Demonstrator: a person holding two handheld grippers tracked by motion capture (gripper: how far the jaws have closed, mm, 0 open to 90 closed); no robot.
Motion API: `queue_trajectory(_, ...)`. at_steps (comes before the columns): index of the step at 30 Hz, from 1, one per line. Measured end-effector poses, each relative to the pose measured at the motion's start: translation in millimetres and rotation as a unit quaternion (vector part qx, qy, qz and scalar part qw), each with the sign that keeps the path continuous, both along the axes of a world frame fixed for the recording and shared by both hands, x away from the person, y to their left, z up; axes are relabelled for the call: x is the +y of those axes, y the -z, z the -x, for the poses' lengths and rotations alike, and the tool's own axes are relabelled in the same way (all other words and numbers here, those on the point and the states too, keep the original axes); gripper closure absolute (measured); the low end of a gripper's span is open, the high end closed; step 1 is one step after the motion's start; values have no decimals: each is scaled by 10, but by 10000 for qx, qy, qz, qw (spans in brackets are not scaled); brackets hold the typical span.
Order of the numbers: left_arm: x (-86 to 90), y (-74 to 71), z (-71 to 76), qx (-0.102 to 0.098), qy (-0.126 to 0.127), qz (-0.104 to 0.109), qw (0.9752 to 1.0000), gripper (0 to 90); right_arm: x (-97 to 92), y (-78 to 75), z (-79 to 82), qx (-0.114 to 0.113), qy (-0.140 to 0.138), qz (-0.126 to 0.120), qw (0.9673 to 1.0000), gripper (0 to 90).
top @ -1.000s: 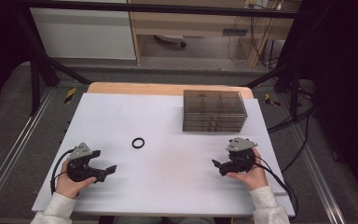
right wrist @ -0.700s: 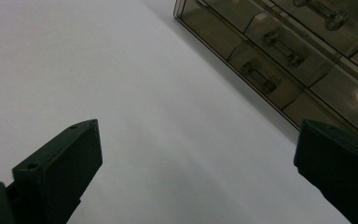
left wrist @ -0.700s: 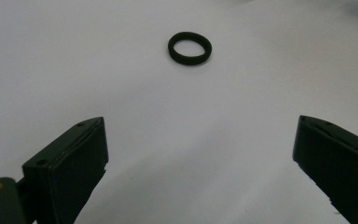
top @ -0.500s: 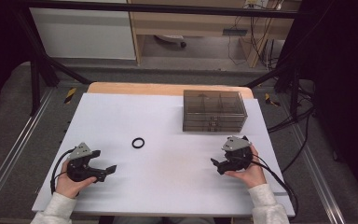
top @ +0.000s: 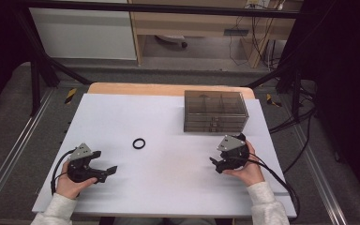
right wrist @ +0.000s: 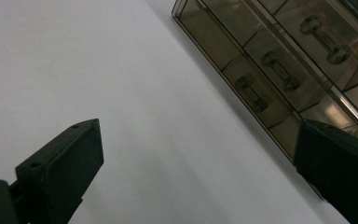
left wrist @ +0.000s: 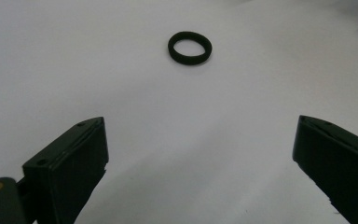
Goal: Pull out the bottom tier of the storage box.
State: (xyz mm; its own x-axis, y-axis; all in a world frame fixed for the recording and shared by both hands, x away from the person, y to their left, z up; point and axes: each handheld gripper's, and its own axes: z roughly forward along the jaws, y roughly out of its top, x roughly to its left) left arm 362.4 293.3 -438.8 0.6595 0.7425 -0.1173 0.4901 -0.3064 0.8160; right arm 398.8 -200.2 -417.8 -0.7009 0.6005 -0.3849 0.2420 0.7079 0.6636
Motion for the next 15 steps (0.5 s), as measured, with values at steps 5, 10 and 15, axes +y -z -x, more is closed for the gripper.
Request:
queue_trajectory(5,-1,1,-1,1,-4,-2,10000,31,33,13,-33,-60,-41,168,9998,29)
queue_trajectory(10,-1,0,-1,-1,-2,-4,10000,31,61,39,-75,-88,-64,320,9994,35)
queue_trajectory(15,-1,1,-1,1,-4,-1,10000,31,79,56,-105,-173,-76,449,9988,43)
